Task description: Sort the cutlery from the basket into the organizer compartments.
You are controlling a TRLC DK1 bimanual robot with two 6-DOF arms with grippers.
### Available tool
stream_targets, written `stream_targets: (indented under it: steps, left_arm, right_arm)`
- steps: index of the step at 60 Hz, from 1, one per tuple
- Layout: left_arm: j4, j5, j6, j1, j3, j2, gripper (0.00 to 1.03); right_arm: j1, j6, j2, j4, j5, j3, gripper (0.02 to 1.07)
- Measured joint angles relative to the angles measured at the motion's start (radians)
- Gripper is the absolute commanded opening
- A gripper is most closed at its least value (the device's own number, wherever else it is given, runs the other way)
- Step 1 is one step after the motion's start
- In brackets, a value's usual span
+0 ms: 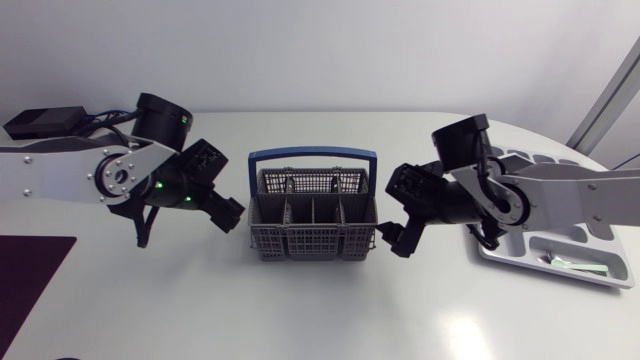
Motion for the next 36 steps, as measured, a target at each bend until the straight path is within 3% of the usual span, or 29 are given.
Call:
stream_targets:
  steps: [18, 36]
  left_arm:
    - [-0.005, 0.068, -0.002, 0.147, -0.055, -0.217, 0.99]
    - [0.003, 0.087, -0.117, 0.181, -0.166, -0.489, 0.99]
  right_arm:
    - [-0.124, 0.000, -0.238, -0.021, 0.012, -0.090, 1.03]
    - [-0.225, 0.023, -0.495, -0.130, 0.045, -0.127, 1.03]
